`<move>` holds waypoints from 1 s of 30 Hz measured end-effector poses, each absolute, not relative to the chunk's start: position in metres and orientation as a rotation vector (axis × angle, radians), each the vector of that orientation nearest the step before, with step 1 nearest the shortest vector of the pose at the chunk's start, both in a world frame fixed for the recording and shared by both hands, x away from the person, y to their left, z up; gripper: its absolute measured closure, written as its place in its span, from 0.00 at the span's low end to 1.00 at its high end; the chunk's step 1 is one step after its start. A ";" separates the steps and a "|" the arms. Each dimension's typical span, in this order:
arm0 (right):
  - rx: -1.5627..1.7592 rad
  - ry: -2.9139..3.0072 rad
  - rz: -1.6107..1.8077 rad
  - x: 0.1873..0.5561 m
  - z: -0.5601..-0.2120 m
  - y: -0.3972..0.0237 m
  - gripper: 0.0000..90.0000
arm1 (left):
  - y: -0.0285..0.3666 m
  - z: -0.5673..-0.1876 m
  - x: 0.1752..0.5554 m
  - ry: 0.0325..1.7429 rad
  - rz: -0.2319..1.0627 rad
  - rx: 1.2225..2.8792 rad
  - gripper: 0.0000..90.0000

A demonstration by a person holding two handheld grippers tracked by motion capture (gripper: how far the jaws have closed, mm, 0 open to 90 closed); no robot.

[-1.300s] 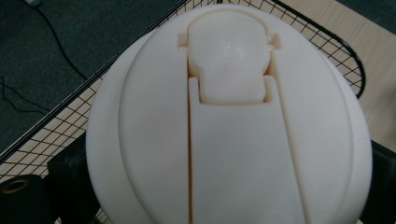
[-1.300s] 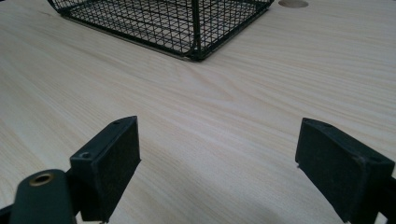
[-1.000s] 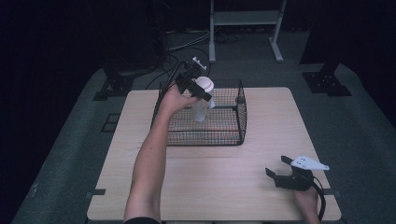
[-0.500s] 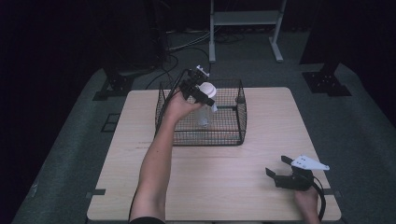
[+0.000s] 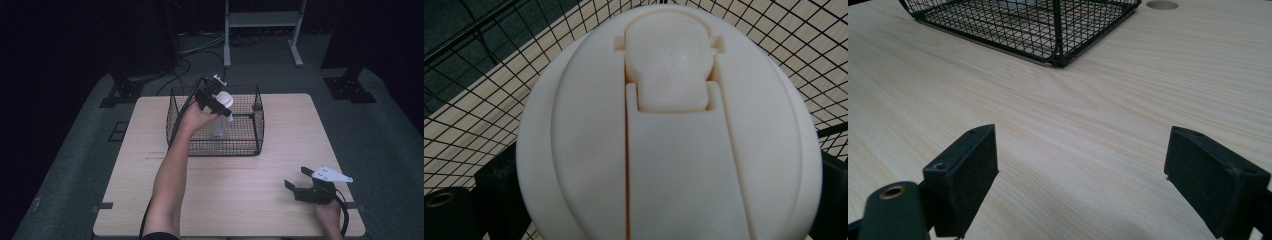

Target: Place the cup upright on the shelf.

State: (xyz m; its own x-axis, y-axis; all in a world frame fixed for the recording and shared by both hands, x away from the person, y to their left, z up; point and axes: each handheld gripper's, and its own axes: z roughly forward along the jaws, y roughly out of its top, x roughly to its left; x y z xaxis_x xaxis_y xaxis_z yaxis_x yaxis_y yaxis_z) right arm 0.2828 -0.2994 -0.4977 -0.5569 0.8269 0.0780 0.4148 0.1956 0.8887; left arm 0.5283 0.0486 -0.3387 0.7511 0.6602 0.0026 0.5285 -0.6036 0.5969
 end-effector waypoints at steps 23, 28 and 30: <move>1.158 2.058 1.320 0.283 -0.498 -0.299 0.14 | 0.054 -0.350 0.520 0.852 0.291 2.399 0.05; 1.158 2.058 1.320 0.283 -0.498 -0.299 0.14 | 0.054 -0.350 0.520 0.855 0.292 2.393 0.05; 1.157 2.059 1.321 0.283 -0.498 -0.299 0.14 | 0.054 -0.350 0.520 0.859 0.291 2.392 0.05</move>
